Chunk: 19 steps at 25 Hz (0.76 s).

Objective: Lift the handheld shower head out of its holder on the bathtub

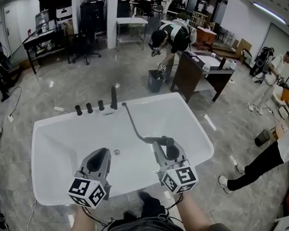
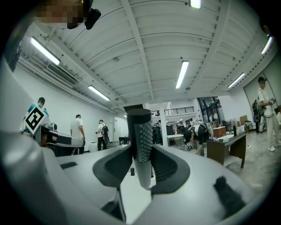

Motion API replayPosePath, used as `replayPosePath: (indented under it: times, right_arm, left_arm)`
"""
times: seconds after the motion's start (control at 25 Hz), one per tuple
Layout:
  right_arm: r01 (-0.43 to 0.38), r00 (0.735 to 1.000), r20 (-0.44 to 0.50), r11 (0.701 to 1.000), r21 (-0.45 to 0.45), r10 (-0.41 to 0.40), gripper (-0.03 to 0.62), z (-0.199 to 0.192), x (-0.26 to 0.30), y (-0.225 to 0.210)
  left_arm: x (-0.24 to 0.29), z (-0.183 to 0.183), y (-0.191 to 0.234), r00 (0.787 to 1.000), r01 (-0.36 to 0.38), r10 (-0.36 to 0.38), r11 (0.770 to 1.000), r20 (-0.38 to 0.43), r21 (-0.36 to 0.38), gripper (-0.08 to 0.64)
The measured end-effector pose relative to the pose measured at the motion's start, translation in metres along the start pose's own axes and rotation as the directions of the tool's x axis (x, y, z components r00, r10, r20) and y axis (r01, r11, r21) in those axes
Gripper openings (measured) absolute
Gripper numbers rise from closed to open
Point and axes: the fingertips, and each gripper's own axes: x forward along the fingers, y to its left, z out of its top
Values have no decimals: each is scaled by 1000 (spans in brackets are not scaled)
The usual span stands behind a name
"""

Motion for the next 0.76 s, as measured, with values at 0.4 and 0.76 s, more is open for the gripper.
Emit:
replayPosePath:
  times: [0.4,0.76]
  right_arm:
    - [-5,1000,-27,1000,2,5,140,-4,-1,8]
    - [-3,999,-34,1000,1,4,140,-15,2,11]
  left_arm:
    - [-8,1,2,1000,-5,5,1000,-7,-14,40]
    - [-7,-8,12,1000,-13,13,1000,-11,-12,40]
